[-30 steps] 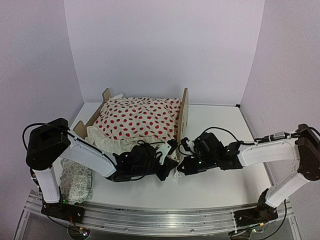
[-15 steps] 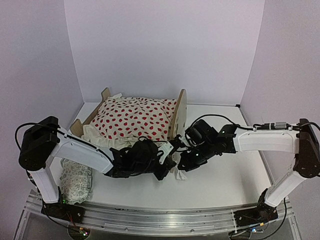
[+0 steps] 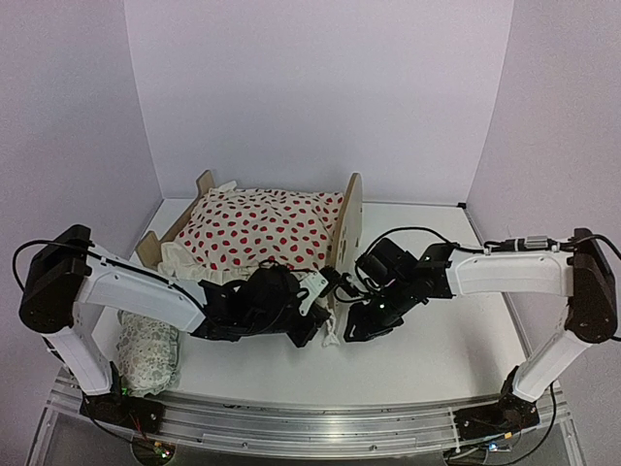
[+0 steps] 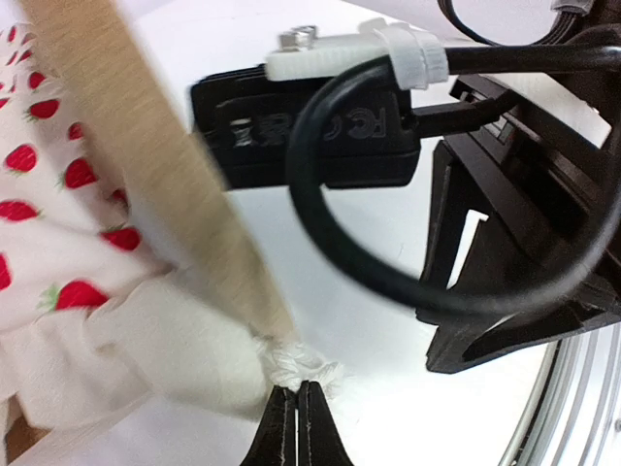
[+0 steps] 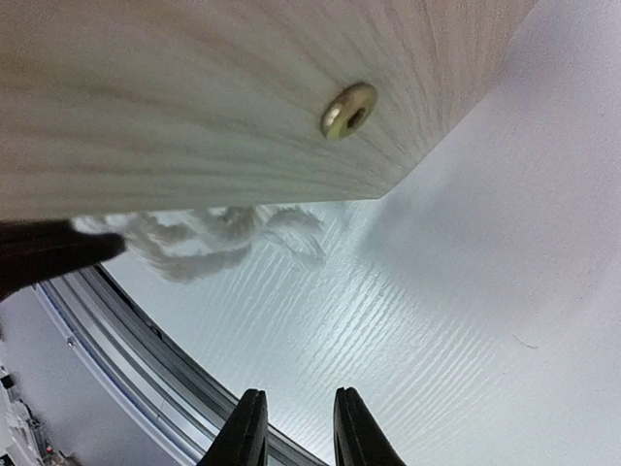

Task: Set up the pet bed
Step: Tie the right ropes of the mattress at the bed frame base.

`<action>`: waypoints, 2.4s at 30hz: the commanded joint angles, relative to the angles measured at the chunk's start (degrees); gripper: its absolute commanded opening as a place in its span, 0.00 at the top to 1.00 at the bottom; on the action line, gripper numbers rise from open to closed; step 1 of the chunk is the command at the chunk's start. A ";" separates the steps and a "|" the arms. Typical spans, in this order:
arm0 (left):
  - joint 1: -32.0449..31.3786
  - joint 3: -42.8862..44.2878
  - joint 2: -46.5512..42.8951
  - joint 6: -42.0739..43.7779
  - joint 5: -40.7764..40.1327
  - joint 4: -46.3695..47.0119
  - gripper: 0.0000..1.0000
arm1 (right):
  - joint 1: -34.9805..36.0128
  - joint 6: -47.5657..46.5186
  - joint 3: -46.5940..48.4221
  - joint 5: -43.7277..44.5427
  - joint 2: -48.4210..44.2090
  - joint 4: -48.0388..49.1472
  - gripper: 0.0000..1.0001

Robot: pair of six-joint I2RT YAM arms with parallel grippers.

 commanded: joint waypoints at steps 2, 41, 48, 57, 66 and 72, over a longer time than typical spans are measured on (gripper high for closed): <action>-0.24 -2.43 -4.17 0.64 -4.40 -0.91 1.00 | 0.33 13.42 0.02 -4.89 1.49 8.03 0.75; -0.24 -17.85 -10.67 -4.45 0.20 15.51 1.00 | 10.17 67.05 -12.99 25.08 1.34 40.75 0.51; -0.26 -19.81 -12.24 -2.72 1.44 16.04 1.00 | 13.48 74.23 -9.91 31.83 2.57 38.56 0.50; -0.19 -22.97 -15.77 -0.22 1.98 15.99 1.00 | 14.93 72.52 -4.86 36.99 7.75 35.13 0.61; -0.25 -25.61 -19.74 0.74 2.27 15.79 1.00 | 15.30 71.50 -2.50 39.52 11.19 34.16 0.73; -0.17 -26.78 -20.55 1.25 2.98 16.40 1.00 | 15.25 69.99 -1.40 41.02 11.41 34.48 0.84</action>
